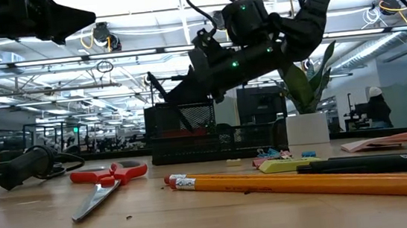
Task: Pick and place office supplies into organizer
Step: Put the black pen into the black desk organizer
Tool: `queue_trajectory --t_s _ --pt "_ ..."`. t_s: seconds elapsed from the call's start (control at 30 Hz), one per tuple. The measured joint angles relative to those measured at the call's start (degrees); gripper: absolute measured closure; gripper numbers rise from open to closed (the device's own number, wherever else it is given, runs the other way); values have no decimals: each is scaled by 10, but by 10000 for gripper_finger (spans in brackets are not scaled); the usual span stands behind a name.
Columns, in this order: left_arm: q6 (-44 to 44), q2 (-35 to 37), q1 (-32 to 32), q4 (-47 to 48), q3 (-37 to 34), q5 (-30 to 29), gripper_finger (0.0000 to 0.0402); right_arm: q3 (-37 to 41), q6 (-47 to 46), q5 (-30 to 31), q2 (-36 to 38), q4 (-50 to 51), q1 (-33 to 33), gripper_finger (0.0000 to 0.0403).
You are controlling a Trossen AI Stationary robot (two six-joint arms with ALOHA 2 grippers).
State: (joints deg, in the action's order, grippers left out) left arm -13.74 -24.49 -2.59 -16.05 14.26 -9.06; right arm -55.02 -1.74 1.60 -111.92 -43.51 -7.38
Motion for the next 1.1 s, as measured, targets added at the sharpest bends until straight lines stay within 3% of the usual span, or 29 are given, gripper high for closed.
queue_trajectory --t_s 0.33,0.73,0.87,1.1 --pt "0 0 0 0 0 0 339 1 -5 4 0 -1 3 330" --pt "1 0 0 0 0 0 339 1 4 16 10 4 14 309" --pt "1 0 0 1 0 0 339 4 31 18 55 49 19 308" --pt "0 0 0 5 0 0 339 2 70 76 213 206 42 308"
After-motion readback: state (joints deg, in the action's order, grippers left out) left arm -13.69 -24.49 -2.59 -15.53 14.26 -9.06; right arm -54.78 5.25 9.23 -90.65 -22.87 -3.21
